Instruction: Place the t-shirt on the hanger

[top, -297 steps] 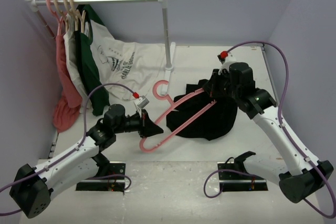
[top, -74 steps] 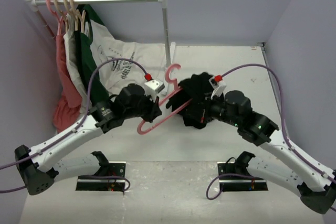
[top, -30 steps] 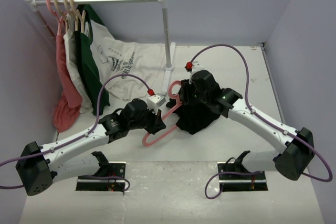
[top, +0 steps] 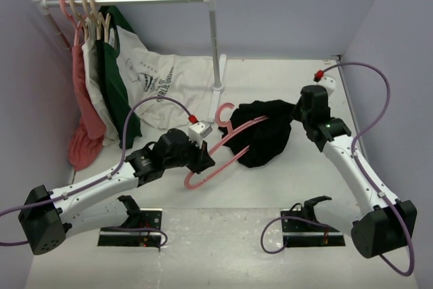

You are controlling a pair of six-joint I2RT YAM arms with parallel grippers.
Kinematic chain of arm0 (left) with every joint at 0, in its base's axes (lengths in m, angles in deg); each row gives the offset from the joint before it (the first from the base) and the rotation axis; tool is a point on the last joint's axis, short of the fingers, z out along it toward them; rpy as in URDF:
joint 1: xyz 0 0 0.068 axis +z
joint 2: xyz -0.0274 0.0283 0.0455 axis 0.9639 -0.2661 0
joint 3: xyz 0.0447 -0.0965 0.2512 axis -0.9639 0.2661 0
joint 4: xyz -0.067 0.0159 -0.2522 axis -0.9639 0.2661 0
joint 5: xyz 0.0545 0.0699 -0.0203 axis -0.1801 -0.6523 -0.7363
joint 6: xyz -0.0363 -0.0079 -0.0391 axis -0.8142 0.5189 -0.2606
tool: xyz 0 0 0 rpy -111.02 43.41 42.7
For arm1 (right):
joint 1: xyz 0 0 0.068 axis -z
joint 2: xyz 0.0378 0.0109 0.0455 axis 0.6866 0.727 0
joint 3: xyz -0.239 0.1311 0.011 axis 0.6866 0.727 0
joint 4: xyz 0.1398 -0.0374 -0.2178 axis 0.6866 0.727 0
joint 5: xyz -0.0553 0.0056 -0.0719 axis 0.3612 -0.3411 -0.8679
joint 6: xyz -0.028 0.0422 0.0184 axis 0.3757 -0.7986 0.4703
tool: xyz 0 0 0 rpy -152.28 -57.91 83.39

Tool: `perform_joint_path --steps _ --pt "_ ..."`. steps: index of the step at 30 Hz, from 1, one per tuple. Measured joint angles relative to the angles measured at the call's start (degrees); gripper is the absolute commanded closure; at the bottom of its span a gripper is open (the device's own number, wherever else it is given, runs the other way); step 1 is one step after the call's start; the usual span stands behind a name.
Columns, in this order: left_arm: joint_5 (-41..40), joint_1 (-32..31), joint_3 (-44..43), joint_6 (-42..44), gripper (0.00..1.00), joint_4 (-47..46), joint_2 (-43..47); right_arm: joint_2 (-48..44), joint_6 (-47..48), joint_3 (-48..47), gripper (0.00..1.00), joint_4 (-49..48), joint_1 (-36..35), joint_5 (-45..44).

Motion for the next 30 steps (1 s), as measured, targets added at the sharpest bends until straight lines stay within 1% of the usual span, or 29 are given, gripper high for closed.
perform_joint_path --steps 2,5,7,11,12,13,14,15,17,19,20,23,26,28,30 --pt "0.21 0.0 0.04 0.01 1.0 -0.38 0.15 -2.52 -2.42 4.63 1.0 0.22 2.74 -1.45" --pt "0.87 0.0 0.04 0.0 1.0 -0.97 -0.23 -7.0 -5.95 12.12 0.99 0.16 3.18 -1.21" --pt "1.38 -0.01 0.04 0.0 1.0 -1.23 -0.76 -8.92 -7.7 14.98 0.77 0.45 3.05 -0.49" --pt "2.26 -0.13 0.04 -0.06 1.0 -2.36 -1.85 -11.61 -10.52 18.23 0.74 0.03 3.52 0.69" --pt "2.42 -0.16 0.04 -0.12 1.0 -2.67 -2.09 -11.77 -10.67 18.45 0.69 0.03 4.19 1.16" --pt "2.55 -0.22 0.04 -0.2 1.0 -2.95 -2.31 -11.7 -10.72 18.5 0.51 0.01 5.16 1.77" --pt "2.62 -0.3 0.04 -0.3 1.0 -3.16 -2.47 -11.34 -10.67 18.41 0.38 -0.24 6.68 2.48" --pt "2.66 -0.38 0.04 -0.4 1.0 -3.32 -2.58 -10.92 -10.46 18.24 0.34 -0.35 8.14 3.09" --pt "2.68 -0.54 0.04 -0.44 1.0 -3.51 -2.63 -9.98 -10.13 17.62 0.36 -0.09 10.28 4.08" --pt "2.68 -0.6 0.04 -0.44 1.0 -3.63 -2.62 -10.0 -9.3 17.08 0.43 -0.1 10.52 5.82" --pt "2.67 -0.62 0.04 -0.44 1.0 -3.63 -2.62 -10.6 -8.78 17.0 0.45 -0.26 10.02 7.17" --pt "2.67 -0.75 0.04 -0.44 1.0 -3.66 -2.79 -14.17 -5.97 17.0 0.54 -1.6 6.79 11.52" --pt "2.67 -0.81 0.02 -0.44 1.0 -4.06 -3.74 -17.9 -2.75 16.87 0.63 -3.22 1.45 13.48" --pt "2.67 -0.9 0.02 -0.46 1.0 -4.13 -4.48 -17.38 -1.08 15.68 0.64 -3.07 -0.72 14.83" --pt "2.65 -1.16 -0.06 -0.45 1.0 -4.15 -5.01 -14.18 0.12 13.83 0.65 -3.18 -1.06 15.2"
